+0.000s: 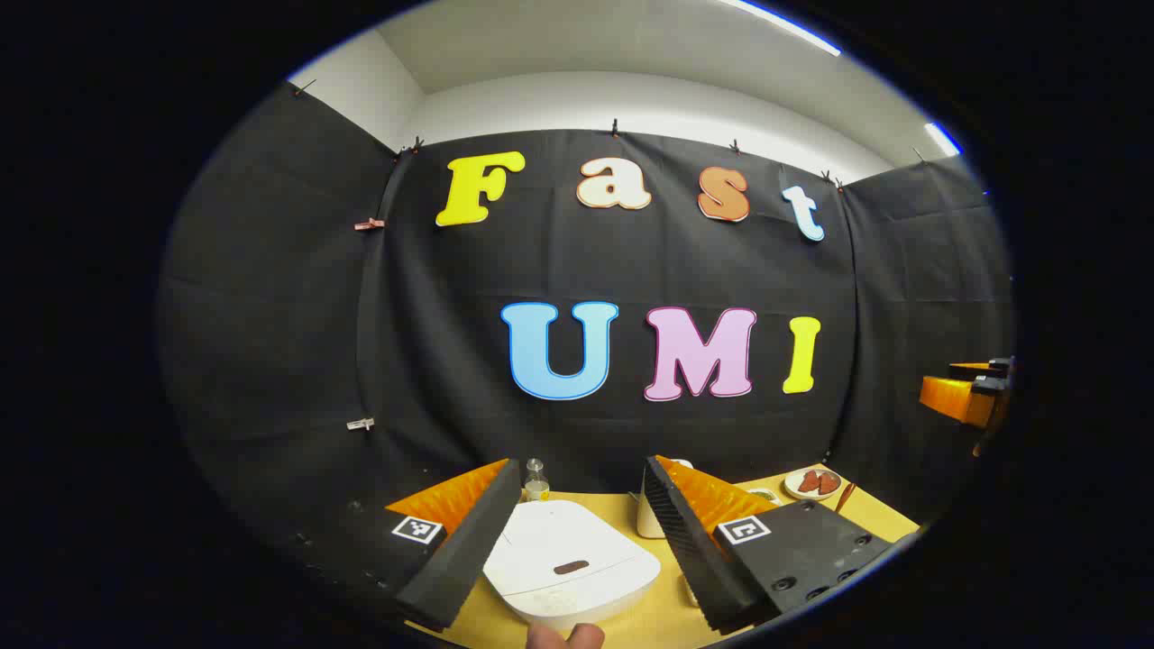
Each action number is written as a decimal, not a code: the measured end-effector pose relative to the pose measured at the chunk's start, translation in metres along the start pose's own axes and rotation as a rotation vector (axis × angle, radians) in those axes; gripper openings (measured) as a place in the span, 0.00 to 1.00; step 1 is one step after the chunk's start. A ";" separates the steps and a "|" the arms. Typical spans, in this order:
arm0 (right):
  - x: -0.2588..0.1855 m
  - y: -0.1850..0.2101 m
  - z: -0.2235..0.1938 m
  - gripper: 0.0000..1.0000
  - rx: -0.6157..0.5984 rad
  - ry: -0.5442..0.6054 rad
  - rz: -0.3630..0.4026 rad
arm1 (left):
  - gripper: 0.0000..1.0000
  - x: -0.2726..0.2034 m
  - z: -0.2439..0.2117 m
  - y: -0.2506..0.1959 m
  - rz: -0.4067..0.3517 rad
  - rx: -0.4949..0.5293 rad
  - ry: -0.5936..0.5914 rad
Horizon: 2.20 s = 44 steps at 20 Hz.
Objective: Close the left gripper, press the button to open the rice cooker; take a wooden spoon from the chopstick holder with the right hand, scoop a spoonful of rice and pour it into the rice cooker, then put the wooden spoon back into the chopstick holder.
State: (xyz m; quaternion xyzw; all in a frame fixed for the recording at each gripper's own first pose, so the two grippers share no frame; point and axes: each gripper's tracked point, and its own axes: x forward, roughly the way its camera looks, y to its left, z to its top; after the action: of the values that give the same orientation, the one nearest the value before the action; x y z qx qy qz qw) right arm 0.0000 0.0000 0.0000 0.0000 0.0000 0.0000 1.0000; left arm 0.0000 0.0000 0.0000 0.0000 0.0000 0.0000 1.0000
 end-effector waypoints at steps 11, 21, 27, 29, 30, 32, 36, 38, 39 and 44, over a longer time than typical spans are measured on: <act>0.000 -0.001 0.017 0.97 -0.002 -0.046 -0.007 | 0.95 0.001 0.004 -0.002 -0.007 0.011 -0.015; -0.001 -0.005 0.016 0.97 -0.043 -0.061 -0.027 | 0.95 0.005 0.000 -0.002 -0.001 -0.013 -0.002; 0.001 -0.003 0.014 0.98 -0.083 -0.067 -0.035 | 0.44 0.026 -0.012 -0.004 -0.095 0.012 0.032; 0.000 -0.001 0.011 0.97 -0.095 -0.065 -0.038 | 0.07 0.032 -0.024 -0.013 -0.170 -0.027 0.063; 0.001 -0.001 0.010 0.97 -0.103 -0.066 -0.041 | 0.08 0.028 -0.028 -0.017 -0.211 -0.046 0.082; 0.003 0.001 0.010 0.97 -0.113 -0.068 -0.046 | 0.07 0.036 -0.041 -0.012 -0.219 -0.037 0.117; 0.005 0.001 0.000 0.98 -0.132 -0.052 -0.062 | 0.07 0.056 -0.062 -0.006 -0.289 0.030 0.197; 0.005 0.001 -0.005 0.97 -0.158 -0.042 -0.072 | 0.07 0.069 -0.081 -0.006 -0.362 0.032 0.278; 0.005 0.001 -0.007 0.98 -0.168 -0.042 -0.076 | 0.07 0.073 -0.095 -0.009 -0.417 0.034 0.339; 0.010 -0.002 -0.013 0.96 -0.172 -0.036 -0.108 | 0.07 0.090 -0.168 -0.007 -0.629 0.044 0.627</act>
State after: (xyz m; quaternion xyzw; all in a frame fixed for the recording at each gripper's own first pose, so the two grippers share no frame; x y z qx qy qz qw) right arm 0.0100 -0.0022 -0.0125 -0.0857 -0.0178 -0.0541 0.9947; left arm 0.0899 -0.0065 -0.1679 0.0212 0.3031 -0.3042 0.9029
